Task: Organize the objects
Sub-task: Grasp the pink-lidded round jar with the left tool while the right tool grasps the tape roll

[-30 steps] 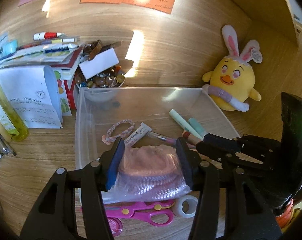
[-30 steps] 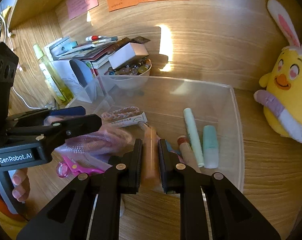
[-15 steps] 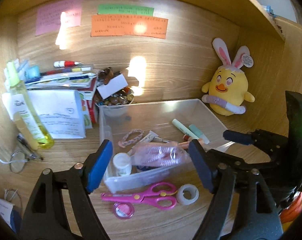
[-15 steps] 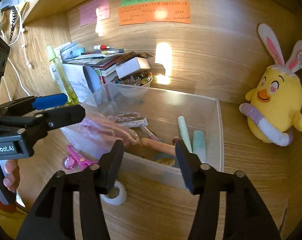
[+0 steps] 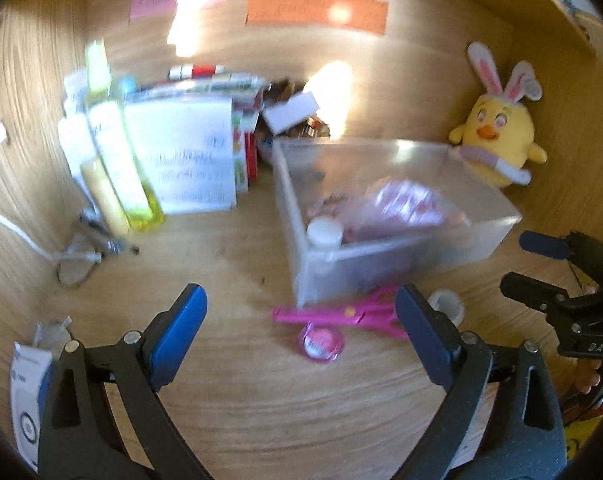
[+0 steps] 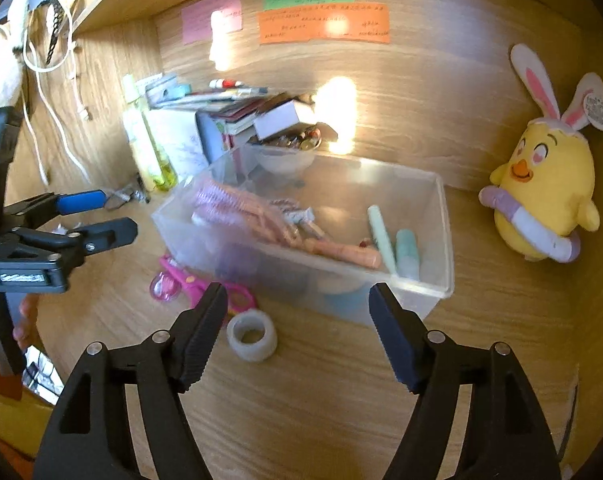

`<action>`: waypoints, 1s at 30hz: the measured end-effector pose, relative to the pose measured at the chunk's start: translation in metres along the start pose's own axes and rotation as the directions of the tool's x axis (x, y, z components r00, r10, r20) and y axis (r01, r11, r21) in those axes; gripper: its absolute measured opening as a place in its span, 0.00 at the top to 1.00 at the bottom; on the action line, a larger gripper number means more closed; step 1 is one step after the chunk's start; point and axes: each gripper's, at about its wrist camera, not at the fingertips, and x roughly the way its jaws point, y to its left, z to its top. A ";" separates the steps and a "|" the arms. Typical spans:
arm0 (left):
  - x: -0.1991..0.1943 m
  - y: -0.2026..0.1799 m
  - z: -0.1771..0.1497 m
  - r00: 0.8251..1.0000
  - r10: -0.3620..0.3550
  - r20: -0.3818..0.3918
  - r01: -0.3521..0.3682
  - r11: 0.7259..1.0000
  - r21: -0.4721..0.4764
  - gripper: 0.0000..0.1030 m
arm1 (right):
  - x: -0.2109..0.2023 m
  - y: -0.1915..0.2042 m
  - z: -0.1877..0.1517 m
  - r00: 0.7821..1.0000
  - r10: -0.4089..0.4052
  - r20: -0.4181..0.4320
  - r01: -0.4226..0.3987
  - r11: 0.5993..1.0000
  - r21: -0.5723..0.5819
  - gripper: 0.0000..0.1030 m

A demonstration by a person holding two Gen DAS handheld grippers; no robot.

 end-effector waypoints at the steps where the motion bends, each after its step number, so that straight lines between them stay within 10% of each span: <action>1: 0.004 0.003 -0.004 1.000 -0.005 -0.016 0.005 1.000 -0.009 0.07 | 0.002 0.002 -0.003 1.000 0.001 -0.010 -0.001 1.000 -0.003 0.32; 11: 0.036 0.011 -0.028 0.990 -0.040 -0.133 0.037 0.999 -0.025 0.08 | 0.043 0.015 -0.023 0.989 0.059 -0.136 -0.060 0.998 -0.006 0.32; 20: 0.052 0.001 -0.034 0.980 -0.079 -0.181 0.081 0.997 0.004 0.38 | 0.063 0.022 -0.027 0.979 0.087 -0.182 -0.096 0.995 -0.037 0.66; 30: 0.052 -0.011 -0.035 0.981 -0.076 -0.177 0.086 0.995 0.051 0.66 | 0.048 0.012 -0.026 0.986 0.079 -0.145 -0.079 0.997 0.006 0.66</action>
